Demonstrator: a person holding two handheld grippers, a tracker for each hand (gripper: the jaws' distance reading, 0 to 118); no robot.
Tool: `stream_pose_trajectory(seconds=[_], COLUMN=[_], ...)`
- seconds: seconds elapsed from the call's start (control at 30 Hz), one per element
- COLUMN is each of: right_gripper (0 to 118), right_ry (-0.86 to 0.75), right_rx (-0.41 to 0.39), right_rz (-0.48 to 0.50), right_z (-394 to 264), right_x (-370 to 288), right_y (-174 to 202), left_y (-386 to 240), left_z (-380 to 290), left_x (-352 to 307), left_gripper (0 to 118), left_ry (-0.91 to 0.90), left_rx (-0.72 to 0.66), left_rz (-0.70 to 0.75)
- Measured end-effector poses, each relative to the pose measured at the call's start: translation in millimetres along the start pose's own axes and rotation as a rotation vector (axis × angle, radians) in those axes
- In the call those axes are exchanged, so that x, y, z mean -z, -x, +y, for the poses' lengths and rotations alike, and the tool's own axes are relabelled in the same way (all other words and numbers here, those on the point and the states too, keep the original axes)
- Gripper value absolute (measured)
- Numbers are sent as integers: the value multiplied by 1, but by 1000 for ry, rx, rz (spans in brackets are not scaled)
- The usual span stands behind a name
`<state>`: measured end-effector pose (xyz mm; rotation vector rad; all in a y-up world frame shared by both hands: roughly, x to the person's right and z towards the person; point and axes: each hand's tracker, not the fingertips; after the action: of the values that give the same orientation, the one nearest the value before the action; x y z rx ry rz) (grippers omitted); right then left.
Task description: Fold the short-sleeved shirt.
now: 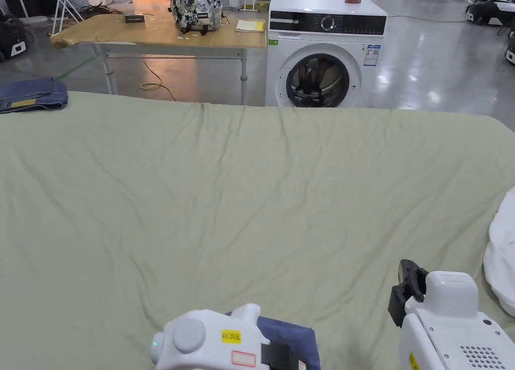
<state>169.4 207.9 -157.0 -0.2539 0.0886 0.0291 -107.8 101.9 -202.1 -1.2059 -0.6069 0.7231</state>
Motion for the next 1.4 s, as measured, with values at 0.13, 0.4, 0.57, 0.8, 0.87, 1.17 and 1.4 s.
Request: stream_pose_trajectory(seconds=[0.13, 0.4, 0.57, 0.8, 0.87, 1.17, 1.4], right_gripper=[0, 0, 0, 0, 0, 0, 0], right_ry=[2, -21, -57, -113, -136, -197, -49], right_rx=[-2, 1, 5, 22, 19, 1, -4], right_rz=[6, 13, 1, -11, -15, -36, 75], right_z=[0, 8, 18, 33, 38, 52, 23], right_x=[1, 5, 11, 19, 18, 16, -17], right_y=[3, 10, 21, 41, 47, 56, 64], left_y=[12, -4, -22, -44, -47, -46, -40], left_z=[-3, 14, 15, -14, -17, -22, -26], left_x=[22, -35, -113, -174, -178, -195, -202], left_gripper=[0, 0, 0, 0, 0, 0, 0], left_ry=[-33, -152, -495, -977, -1065, -1293, -1252], left_rx=[-16, 146, 343, 597, 633, 534, 551], left_rz=[18, 55, 279, 656, 756, 853, 835])
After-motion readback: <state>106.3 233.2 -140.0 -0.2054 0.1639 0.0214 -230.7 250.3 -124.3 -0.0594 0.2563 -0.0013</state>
